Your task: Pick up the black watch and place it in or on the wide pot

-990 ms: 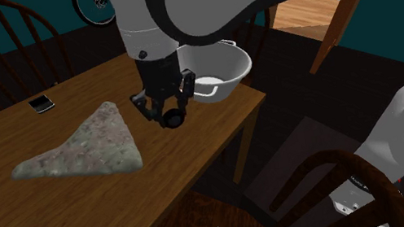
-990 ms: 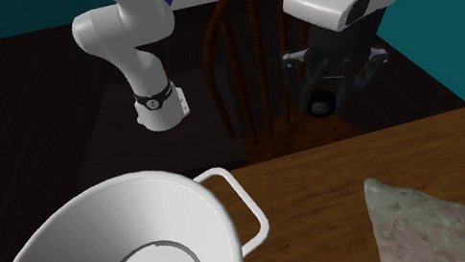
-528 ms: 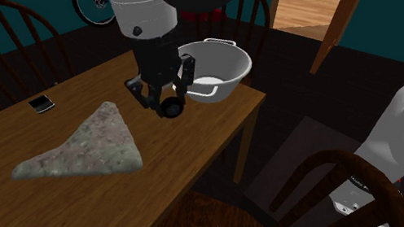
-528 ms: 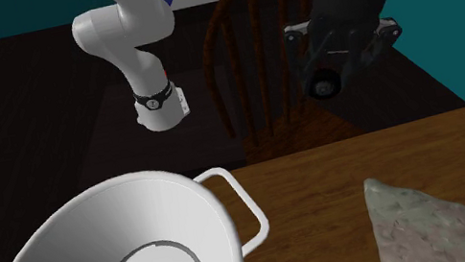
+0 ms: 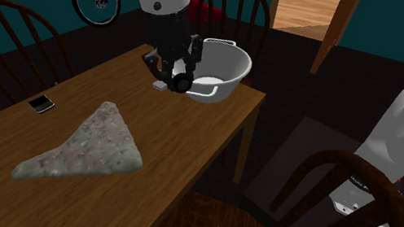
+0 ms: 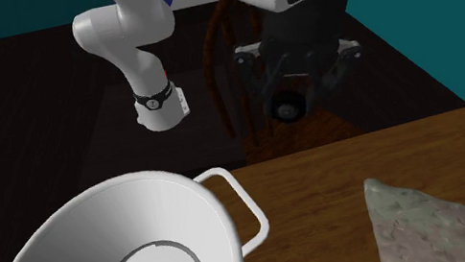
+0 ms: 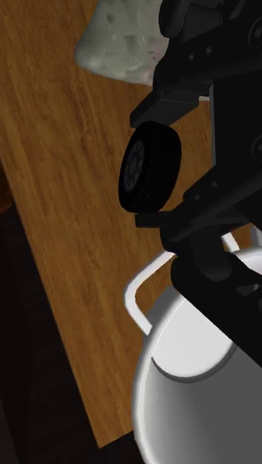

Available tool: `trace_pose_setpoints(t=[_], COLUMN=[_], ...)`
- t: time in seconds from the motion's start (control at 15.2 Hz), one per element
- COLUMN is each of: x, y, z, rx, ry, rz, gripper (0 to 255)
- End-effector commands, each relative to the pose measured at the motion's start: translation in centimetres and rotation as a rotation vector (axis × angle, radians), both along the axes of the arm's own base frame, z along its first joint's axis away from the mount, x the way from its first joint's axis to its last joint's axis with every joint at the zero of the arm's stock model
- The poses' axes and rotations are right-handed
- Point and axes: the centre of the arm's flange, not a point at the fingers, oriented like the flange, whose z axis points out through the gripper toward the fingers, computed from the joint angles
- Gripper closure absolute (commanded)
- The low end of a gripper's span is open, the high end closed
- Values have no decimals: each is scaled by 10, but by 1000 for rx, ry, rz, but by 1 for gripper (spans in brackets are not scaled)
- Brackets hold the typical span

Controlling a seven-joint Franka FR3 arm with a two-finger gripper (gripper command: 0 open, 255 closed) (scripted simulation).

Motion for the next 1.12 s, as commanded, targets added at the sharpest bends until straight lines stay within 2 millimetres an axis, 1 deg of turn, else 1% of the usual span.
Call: trace_pose_setpoints(t=[0.0,1.06], x=[12,114], y=[-24,-209], z=[1,5], rx=[0,0], ry=[0,0], rz=[1,1], gripper=[255,255])
